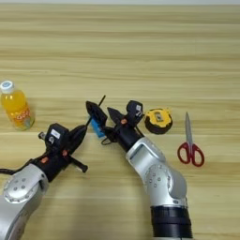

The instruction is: Move the objects on the table

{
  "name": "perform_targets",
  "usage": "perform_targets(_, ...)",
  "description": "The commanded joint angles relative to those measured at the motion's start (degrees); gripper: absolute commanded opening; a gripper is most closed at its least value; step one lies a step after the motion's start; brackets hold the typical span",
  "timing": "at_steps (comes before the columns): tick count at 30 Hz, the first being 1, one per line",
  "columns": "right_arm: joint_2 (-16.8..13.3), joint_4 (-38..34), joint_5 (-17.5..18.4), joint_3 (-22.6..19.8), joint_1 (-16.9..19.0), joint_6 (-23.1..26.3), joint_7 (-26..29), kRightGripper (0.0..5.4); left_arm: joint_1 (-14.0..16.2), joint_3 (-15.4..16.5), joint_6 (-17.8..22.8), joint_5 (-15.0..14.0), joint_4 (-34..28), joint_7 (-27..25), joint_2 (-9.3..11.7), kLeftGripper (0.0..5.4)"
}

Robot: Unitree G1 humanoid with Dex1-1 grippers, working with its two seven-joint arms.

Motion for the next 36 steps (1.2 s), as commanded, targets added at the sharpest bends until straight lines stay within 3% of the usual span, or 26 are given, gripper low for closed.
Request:
perform_targets(1, 0.3, 0.8, 0.2, -0.2, -1.0, 0.2, -0.1, 5.4, -0.1, -1.0, -1.1, -0.4, 0.0, -0.7, 0.0, 0.02)
perform_targets(9, 0.5, 0.9, 0.2, -0.1, -1.1, 0.3, -0.1, 5.4, 0.4, -2.3, -1.8, -0.3, 1.3, -1.0, 0.0, 0.02)
perform_targets(36, 0.7, -0.3, 1.7, 0.3, -0.6, 1.9, 0.1, 2.43, 0.4, -2.3, -2.3, -0.4, 1.9, -0.5, 0.1, 0.02)
